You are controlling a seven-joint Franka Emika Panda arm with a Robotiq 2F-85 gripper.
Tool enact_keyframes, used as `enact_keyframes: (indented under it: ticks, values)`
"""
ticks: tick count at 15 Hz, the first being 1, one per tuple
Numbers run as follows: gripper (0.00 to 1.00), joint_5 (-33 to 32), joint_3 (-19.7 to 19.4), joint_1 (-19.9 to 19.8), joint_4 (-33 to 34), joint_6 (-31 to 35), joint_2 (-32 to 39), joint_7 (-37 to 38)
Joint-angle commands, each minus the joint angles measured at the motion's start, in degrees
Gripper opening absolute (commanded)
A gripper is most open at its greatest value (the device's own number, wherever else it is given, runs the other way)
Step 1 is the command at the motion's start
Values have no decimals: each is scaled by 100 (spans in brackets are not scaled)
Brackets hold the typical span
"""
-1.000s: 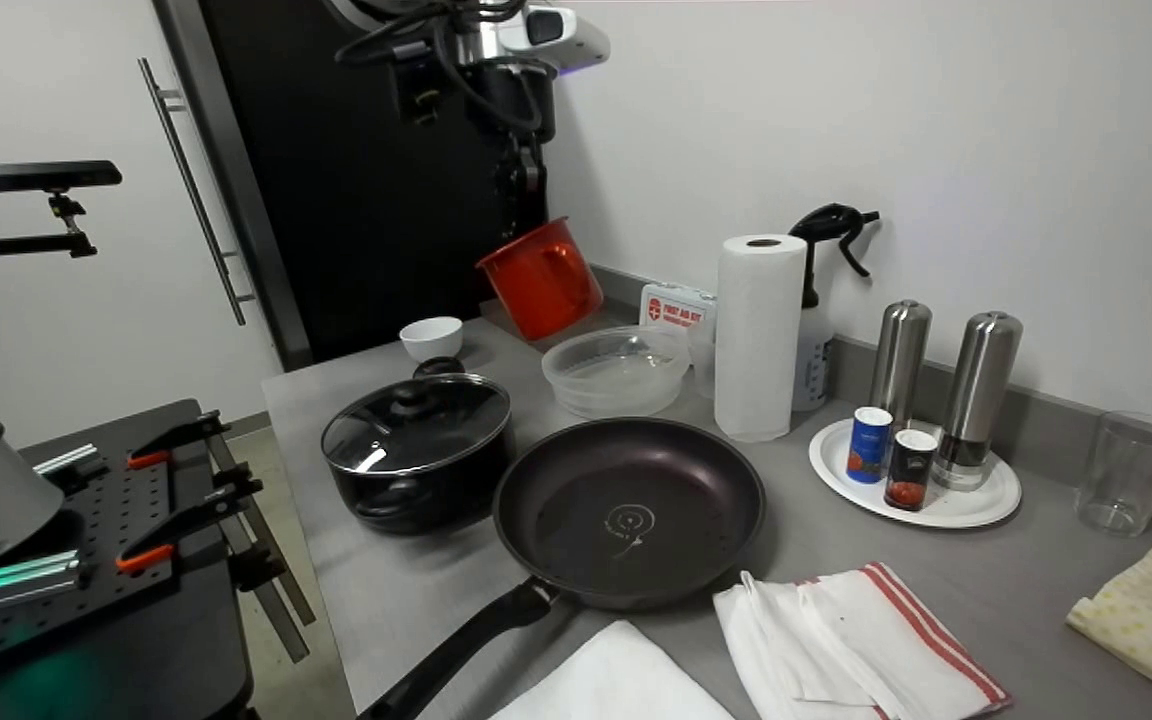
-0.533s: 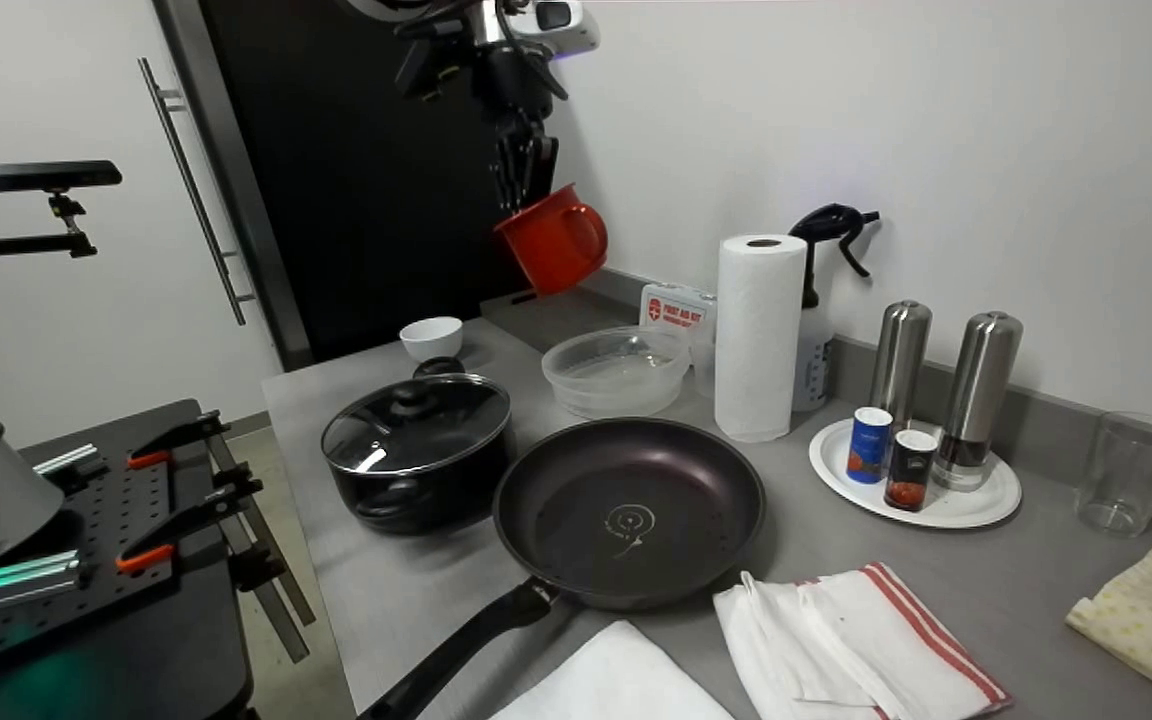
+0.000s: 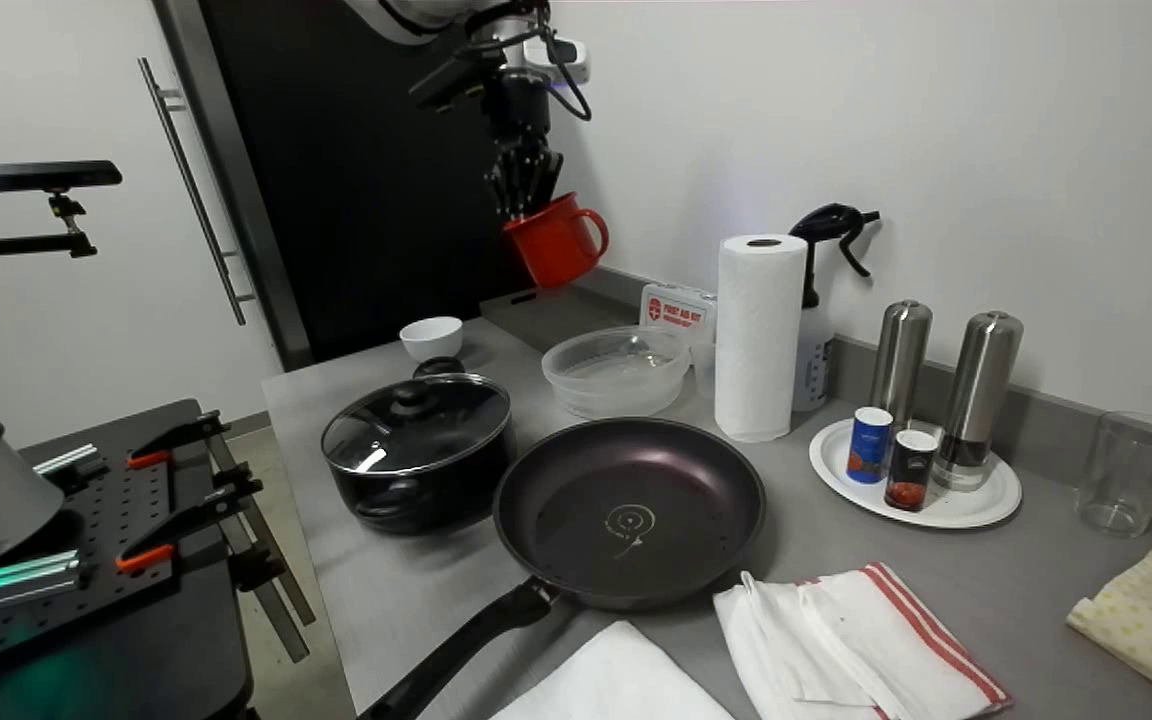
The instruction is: Move the cup to the right
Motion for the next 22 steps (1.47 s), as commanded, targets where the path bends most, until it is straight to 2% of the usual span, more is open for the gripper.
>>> enact_keyframes:
  ticks: [1, 14, 22]
  values:
    - [2, -162, 111, 170, 592, -400, 459, -247]
    - [2, -103, 502, 475, 1769, -658, 1807, -1217]
    - [2, -109, 617, 709, 2191, -799, 2564, -1282]
